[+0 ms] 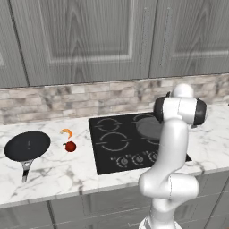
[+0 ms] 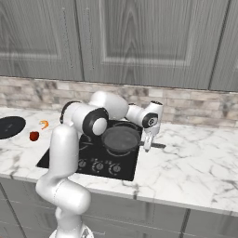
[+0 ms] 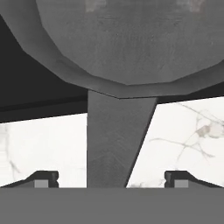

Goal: Place both pans onto different burners. Then place the bell pepper and the shrimp on different pans.

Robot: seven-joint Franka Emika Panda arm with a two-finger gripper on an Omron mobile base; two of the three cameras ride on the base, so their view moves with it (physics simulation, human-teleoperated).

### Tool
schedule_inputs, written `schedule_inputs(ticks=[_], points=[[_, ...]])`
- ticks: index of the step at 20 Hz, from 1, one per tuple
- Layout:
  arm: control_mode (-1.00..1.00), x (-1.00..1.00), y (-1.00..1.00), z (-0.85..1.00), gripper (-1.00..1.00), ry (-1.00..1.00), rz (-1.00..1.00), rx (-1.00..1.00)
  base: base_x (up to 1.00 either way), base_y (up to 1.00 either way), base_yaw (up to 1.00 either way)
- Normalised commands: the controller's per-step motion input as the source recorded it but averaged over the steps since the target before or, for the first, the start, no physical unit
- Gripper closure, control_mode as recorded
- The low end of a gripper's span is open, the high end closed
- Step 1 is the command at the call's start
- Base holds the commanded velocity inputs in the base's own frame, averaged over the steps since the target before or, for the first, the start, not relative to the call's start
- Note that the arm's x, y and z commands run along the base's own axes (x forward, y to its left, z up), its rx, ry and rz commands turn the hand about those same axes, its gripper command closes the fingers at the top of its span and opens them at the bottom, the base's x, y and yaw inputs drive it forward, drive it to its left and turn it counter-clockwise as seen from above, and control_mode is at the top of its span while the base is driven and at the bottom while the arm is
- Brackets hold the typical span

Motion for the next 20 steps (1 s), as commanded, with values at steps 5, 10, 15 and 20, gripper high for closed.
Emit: schedule_inputs(ticks=[5,10,15,20], points=[[-1.0,-0.16,0.0,0.54,-1.0,-0.13,0.01,0.0,0.0,0.0,0.0],[-1.0,-0.21,0.0,0.56,-1.0,-0.11,0.0,0.0,0.0,0.0,0.0],[-1.0,-0.51,0.0,0.45,-1.0,-0.13,-0.01,0.0,0.0,0.0,0.0],[-1.0,-0.71,0.04,0.28,-1.0,-0.11,-0.24,0.0,0.0,0.0,0.0]])
